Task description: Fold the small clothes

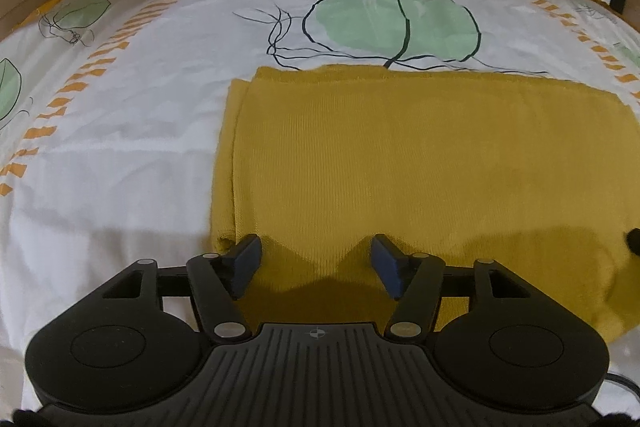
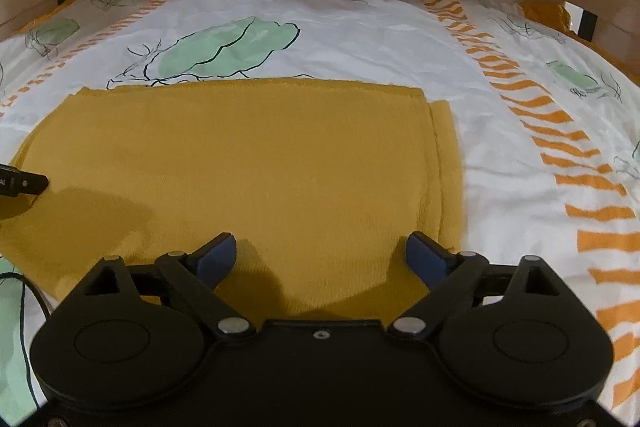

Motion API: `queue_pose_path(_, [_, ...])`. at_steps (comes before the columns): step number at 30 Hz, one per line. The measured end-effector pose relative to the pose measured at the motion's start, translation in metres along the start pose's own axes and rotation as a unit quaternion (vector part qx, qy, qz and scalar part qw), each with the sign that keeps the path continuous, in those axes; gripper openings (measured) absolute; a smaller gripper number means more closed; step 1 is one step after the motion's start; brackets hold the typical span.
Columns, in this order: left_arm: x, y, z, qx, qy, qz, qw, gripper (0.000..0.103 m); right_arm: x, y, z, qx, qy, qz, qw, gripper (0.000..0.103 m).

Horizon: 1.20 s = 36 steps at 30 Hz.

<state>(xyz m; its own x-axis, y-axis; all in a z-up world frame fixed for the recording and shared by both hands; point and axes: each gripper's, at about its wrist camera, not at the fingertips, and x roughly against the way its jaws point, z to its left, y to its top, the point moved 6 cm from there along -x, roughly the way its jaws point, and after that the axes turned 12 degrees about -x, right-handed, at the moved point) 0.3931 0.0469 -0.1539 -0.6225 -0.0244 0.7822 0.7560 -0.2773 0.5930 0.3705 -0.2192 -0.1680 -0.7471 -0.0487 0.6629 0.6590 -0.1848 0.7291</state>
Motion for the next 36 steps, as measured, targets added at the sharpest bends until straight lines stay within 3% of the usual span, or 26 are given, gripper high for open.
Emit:
queue_pose_path(6, [-0.001,-0.005,-0.004,0.002,0.009,-0.016,0.9998,0.063,-0.001,-0.007,-0.003,-0.008,0.015,-0.016,1.000,0.101])
queue_pose_path(15, [0.002,-0.019,-0.013,0.004,0.039,-0.087,0.9954,0.067,-0.001,-0.013,-0.006,-0.020,0.039,-0.033,0.998,0.102])
queue_pose_path(26, [0.001,-0.019,-0.014,0.008,0.041,-0.100,0.9941,0.067,0.000,-0.013,-0.009,-0.033,0.053,-0.039,0.997,0.102])
queue_pose_path(31, [0.001,-0.020,-0.014,0.005,0.043,-0.100,0.9941,0.067,0.022,-0.013,-0.031,-0.109,0.104,-0.050,0.987,0.102])
queue_pose_path(36, [0.000,-0.020,-0.014,0.002,0.046,-0.099,0.9940,0.067,0.043,-0.011,-0.076,-0.235,0.089,-0.066,0.966,0.102])
